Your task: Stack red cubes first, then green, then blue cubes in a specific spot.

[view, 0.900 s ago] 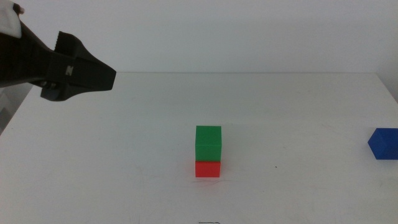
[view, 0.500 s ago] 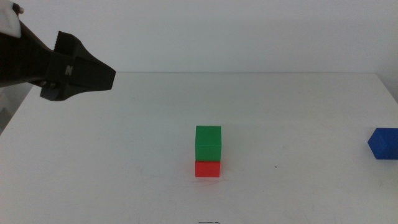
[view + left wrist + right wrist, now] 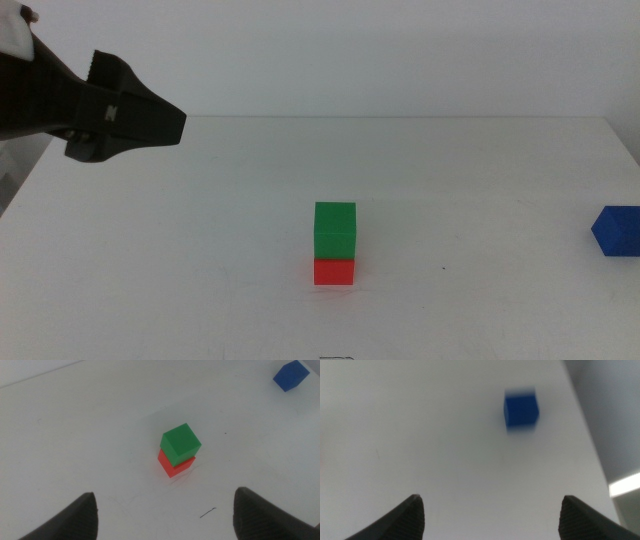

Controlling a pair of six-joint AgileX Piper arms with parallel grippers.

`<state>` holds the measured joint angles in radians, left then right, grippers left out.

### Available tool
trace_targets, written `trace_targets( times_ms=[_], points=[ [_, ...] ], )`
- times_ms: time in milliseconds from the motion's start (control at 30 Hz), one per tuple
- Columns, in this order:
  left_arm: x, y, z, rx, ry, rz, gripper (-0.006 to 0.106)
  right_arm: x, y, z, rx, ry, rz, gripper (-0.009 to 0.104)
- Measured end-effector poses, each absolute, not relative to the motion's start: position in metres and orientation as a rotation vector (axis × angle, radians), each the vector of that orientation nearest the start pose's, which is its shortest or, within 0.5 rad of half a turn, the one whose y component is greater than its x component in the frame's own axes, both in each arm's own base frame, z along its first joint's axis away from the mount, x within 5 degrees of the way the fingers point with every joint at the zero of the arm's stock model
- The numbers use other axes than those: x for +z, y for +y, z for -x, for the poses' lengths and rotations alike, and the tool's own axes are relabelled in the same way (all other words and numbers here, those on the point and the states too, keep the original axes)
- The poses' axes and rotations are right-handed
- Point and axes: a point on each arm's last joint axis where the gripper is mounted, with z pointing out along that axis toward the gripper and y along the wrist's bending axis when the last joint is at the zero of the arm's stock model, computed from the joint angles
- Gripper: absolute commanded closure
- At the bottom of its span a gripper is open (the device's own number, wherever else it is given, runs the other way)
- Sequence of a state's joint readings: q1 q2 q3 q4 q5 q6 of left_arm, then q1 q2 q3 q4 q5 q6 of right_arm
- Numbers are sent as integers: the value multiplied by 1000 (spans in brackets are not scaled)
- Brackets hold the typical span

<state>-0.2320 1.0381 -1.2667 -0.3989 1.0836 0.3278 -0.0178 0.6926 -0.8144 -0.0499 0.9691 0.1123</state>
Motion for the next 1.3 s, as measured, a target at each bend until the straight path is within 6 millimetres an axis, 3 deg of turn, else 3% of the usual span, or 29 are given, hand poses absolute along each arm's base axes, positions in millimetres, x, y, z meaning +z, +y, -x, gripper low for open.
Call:
trace_targets(
  times_ms=[133,267,700,933,1133,1300],
  points=[
    [427,-73,-173,-454,2214,-592,9,345,-6,-135,-28,2561,-159,20],
    [427,-73,-173,-454,2214,-592,9,341,-6,-154,-26,2685,-168,20],
    [427,-73,-173,-454,2214,-592,9,326,-6,-200,-16,2714,-152,20],
    [428,-73,-172,-454,2211,-591,9,318,-7,-252,-36,2807,-116,20],
    [428,-73,-172,-454,2211,-591,9,298,-9,-299,-61,2909,-54,20],
    [428,-73,-172,-454,2211,-591,9,285,-25,-326,-72,2940,-66,20]
  ],
)
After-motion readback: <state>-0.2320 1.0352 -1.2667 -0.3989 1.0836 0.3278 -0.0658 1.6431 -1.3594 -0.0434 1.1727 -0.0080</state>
